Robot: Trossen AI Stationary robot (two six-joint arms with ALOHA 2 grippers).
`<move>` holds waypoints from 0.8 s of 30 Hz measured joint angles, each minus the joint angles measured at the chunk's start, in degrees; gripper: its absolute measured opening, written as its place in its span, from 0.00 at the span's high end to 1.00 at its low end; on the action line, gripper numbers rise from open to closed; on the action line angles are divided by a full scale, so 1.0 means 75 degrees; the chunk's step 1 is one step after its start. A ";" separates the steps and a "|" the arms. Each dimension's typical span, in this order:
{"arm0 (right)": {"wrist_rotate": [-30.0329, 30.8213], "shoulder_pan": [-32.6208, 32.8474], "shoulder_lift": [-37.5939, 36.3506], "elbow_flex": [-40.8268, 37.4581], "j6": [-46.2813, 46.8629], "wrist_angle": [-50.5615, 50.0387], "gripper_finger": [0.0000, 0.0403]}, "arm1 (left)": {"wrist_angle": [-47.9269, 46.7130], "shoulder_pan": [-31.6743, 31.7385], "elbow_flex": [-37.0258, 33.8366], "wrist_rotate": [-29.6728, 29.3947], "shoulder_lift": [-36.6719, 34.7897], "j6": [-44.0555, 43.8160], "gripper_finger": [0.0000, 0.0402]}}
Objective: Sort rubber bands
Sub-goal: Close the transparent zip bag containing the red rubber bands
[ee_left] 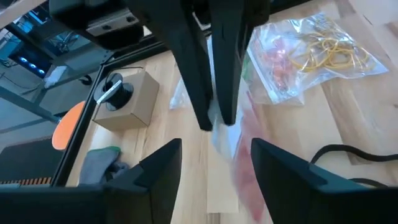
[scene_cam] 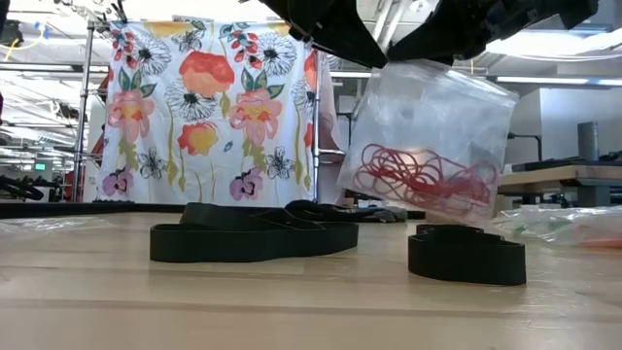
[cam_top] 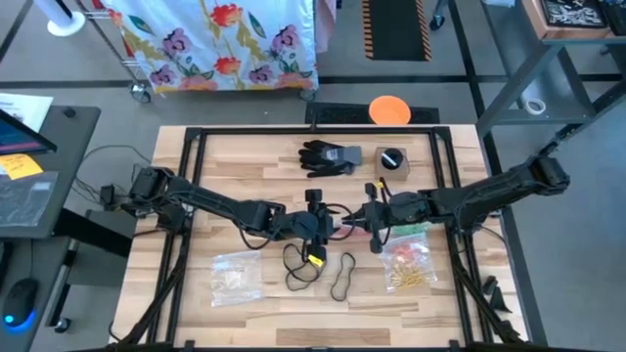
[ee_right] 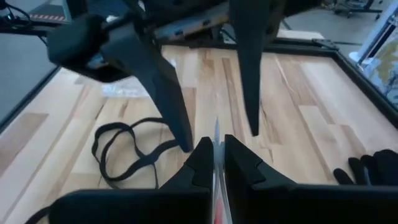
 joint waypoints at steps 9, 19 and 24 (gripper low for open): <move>0.0007 0.0137 -0.0096 0.0000 -0.0015 -0.0141 0.96 | 0.0136 -0.0003 0.0002 0.0003 0.0000 -0.0024 0.59; 0.0420 0.0075 -0.0096 0.0000 0.0006 -0.0284 0.96 | 0.0141 -0.0003 0.0003 0.0020 0.0000 0.0064 0.72; 0.0429 0.0078 -0.0096 0.0000 0.0006 -0.0277 0.96 | 0.0280 -0.0003 0.0003 0.0020 0.0000 0.0065 0.76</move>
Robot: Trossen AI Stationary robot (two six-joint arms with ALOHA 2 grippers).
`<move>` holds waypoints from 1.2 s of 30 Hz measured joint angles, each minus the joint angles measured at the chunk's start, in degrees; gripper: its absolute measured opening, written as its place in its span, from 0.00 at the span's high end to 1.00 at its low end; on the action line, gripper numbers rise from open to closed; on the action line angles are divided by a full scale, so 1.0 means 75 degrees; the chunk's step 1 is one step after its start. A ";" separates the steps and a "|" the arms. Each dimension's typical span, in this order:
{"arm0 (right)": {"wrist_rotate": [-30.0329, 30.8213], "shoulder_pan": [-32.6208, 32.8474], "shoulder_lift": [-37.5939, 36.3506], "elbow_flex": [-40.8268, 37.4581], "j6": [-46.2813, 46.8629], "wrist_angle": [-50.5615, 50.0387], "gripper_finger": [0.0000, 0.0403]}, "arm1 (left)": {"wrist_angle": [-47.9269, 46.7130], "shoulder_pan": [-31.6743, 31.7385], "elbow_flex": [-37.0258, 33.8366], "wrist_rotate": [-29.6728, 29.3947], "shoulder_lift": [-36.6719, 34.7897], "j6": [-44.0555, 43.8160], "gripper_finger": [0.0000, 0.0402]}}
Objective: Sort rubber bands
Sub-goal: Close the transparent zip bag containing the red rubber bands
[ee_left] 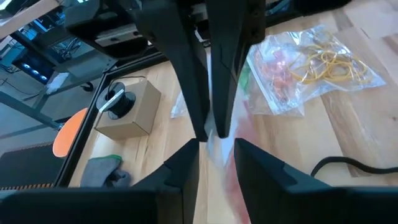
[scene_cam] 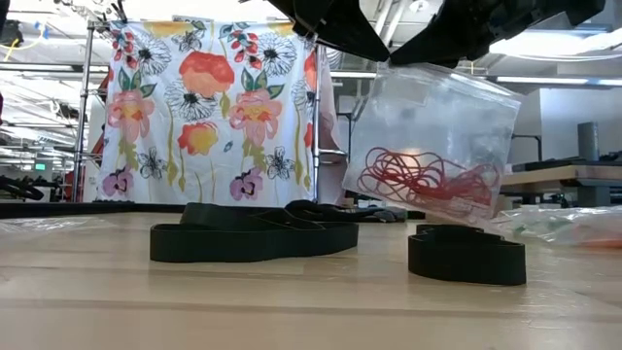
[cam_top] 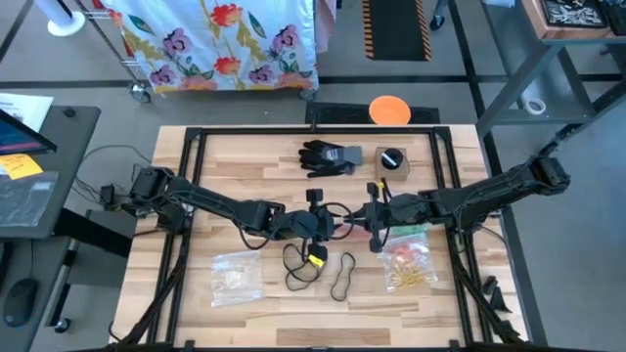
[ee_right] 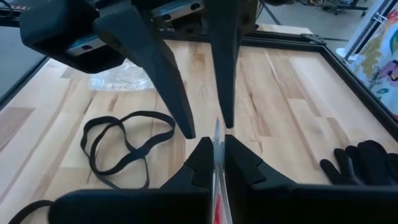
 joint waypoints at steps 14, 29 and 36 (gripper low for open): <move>-0.0002 0.0026 0.0003 0.0000 -0.0001 0.0110 0.96 | 0.0111 0.0000 0.0000 0.0067 0.0000 -0.0009 0.77; -0.0014 0.0023 0.0003 -0.0006 0.0002 0.0084 0.95 | 0.0191 0.0037 0.0006 -0.0151 -0.0012 -0.0108 1.00; 0.0058 0.0017 0.0003 -0.0003 -0.0001 0.0078 0.95 | 0.0202 0.0009 0.0006 -0.0502 -0.0012 -0.0140 1.00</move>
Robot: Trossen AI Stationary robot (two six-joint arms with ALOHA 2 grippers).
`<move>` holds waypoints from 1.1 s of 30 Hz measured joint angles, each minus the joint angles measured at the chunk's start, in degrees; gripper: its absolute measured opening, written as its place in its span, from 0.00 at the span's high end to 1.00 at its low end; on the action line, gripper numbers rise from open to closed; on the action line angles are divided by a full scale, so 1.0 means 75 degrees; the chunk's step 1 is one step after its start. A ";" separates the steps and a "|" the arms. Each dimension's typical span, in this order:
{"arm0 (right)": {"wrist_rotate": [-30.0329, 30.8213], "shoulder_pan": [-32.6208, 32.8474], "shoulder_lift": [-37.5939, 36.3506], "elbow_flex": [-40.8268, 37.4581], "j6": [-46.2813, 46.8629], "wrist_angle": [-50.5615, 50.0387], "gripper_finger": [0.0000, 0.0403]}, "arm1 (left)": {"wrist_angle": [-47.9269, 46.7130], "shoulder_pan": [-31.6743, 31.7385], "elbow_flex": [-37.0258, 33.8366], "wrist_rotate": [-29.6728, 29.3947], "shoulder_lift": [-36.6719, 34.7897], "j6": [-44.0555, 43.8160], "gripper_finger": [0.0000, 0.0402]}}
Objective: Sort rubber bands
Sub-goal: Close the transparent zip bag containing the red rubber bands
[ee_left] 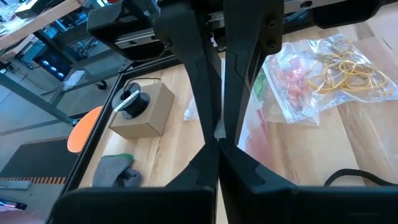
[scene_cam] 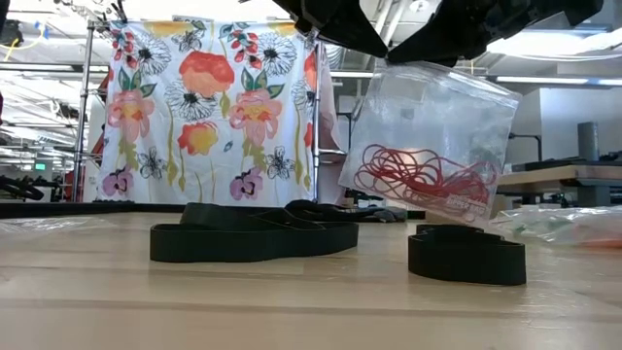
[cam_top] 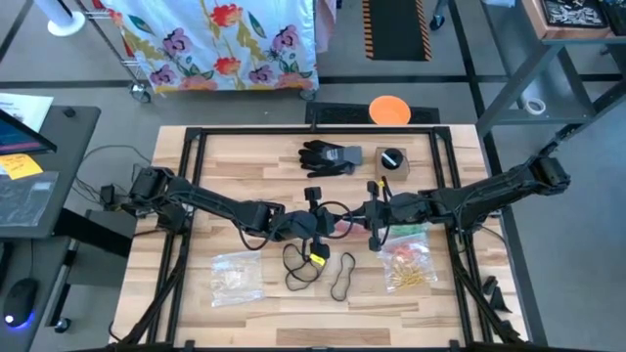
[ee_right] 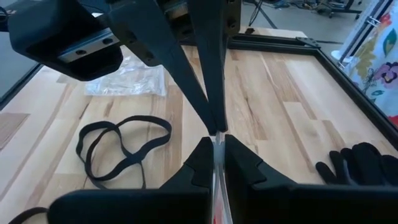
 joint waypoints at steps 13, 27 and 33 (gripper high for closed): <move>0.0276 0.0012 -0.0128 -0.0011 0.0005 -0.0520 0.95 | -0.0267 -0.0023 0.0005 -0.0219 -0.0100 -0.0077 1.00; 0.0315 0.0055 -0.0216 -0.0003 0.0054 -0.0424 0.95 | -0.0434 -0.0019 0.0012 0.0618 -0.0216 -0.0006 0.96; 0.0315 0.0058 -0.0216 -0.0003 0.0058 -0.0421 0.95 | -0.0378 0.0006 0.0012 0.0922 -0.0216 0.0186 0.79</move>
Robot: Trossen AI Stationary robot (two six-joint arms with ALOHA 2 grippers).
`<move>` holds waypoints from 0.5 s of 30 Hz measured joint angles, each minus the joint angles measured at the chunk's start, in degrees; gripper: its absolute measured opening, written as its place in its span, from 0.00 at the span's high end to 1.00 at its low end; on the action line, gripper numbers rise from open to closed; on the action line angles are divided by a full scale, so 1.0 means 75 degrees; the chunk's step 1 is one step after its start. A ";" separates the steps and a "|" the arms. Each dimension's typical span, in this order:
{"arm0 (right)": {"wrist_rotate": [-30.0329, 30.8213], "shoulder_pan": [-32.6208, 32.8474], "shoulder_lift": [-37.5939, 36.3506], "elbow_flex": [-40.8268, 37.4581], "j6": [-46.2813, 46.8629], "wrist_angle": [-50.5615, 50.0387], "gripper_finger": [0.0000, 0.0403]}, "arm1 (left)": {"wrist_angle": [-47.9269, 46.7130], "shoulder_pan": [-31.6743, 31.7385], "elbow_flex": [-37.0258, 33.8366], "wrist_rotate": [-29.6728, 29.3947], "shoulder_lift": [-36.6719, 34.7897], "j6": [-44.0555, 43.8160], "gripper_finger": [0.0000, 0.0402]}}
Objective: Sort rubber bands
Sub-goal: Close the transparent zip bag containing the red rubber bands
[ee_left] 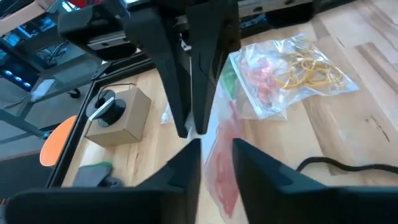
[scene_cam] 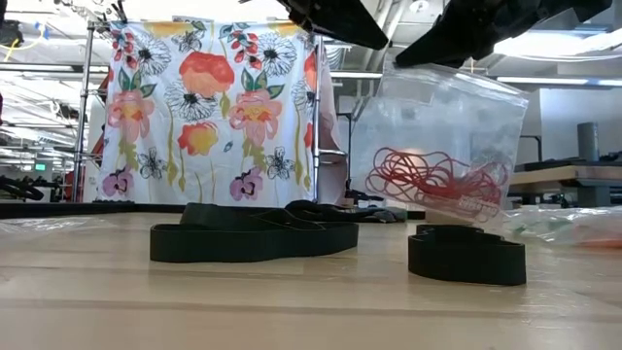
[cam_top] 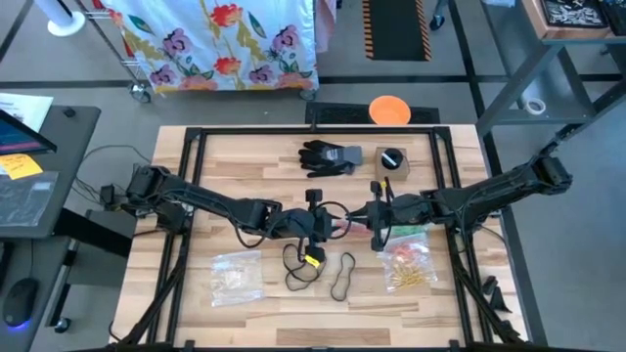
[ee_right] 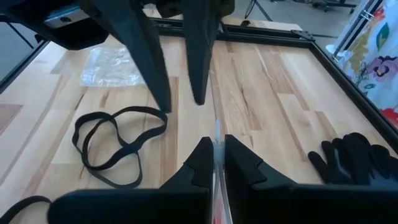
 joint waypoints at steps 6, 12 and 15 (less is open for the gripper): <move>0.0000 0.0000 0.0000 0.0000 0.0003 0.0002 0.95 | 0.0075 0.0158 -0.0004 -0.0116 0.0004 -0.0304 0.64; -0.0003 0.0000 0.0000 0.0000 0.0005 0.0035 0.95 | 0.0449 0.0367 -0.0047 -0.0018 0.0407 -0.0285 0.61; -0.0003 0.0003 -0.0001 0.0000 0.0006 0.0017 0.95 | 0.0428 0.0387 -0.0047 -0.0017 0.0402 -0.0268 0.61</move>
